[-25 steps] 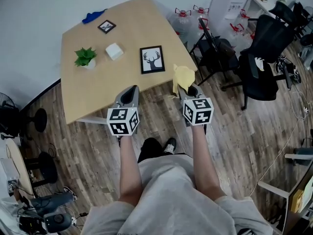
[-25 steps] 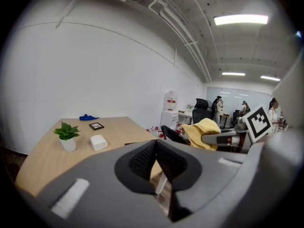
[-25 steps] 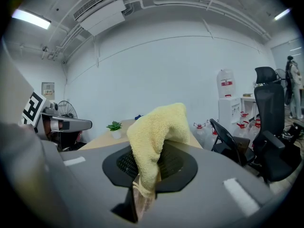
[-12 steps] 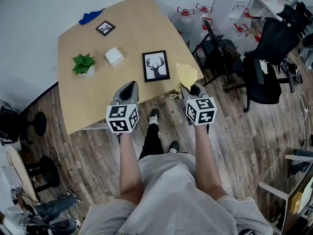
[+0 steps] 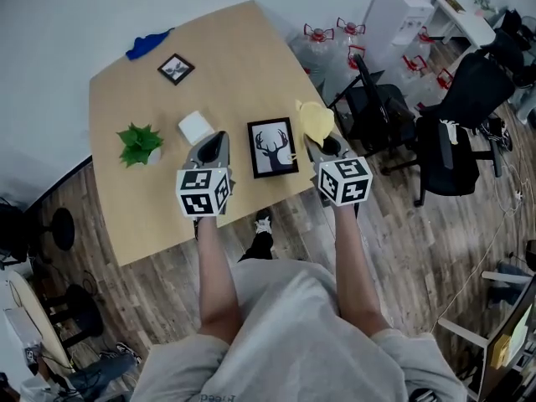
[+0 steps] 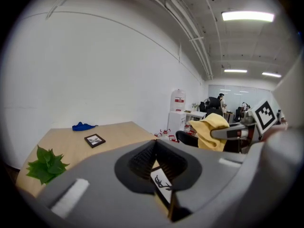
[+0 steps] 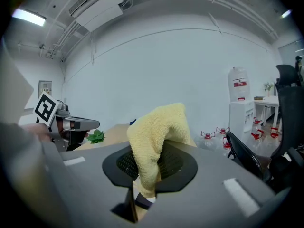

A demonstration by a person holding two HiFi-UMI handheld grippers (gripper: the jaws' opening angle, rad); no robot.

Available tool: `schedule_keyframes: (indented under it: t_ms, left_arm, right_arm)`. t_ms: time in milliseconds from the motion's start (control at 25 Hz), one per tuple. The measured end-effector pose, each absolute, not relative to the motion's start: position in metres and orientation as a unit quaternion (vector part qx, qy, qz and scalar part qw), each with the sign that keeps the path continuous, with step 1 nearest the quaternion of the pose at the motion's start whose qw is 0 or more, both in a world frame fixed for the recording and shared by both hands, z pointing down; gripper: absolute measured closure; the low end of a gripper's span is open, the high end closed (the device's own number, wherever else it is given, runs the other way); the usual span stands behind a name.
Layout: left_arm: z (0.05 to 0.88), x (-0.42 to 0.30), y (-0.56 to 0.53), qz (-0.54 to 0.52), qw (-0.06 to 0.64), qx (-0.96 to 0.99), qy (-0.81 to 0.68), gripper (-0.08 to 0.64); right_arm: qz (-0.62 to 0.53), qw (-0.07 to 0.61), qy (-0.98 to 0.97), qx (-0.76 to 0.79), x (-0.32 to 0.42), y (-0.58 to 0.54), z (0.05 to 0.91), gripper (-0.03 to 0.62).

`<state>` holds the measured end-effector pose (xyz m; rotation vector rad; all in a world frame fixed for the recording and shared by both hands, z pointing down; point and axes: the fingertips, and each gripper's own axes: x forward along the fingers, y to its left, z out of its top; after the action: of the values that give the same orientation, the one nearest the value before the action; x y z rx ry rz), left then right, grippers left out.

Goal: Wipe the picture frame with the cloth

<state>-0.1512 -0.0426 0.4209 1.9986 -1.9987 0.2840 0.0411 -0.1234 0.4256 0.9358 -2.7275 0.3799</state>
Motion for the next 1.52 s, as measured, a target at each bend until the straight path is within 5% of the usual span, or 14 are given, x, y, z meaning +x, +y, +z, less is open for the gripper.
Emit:
schedule_keyframes:
  t_ms: [560,1520]
  left_arm:
    - [0.439,-0.197,-0.147,0.13,0.141,0.746,-0.638,0.508]
    - [0.645,-0.119,-0.11,0.312,0.241,0.847,-0.356,0.508]
  right_arm:
    - [0.167,0.165,-0.907,0.349,0.004,-0.196,0.471,0.541]
    - [0.181,0.307,-0.888,0.291,-0.034,-0.213,0.586,0.541]
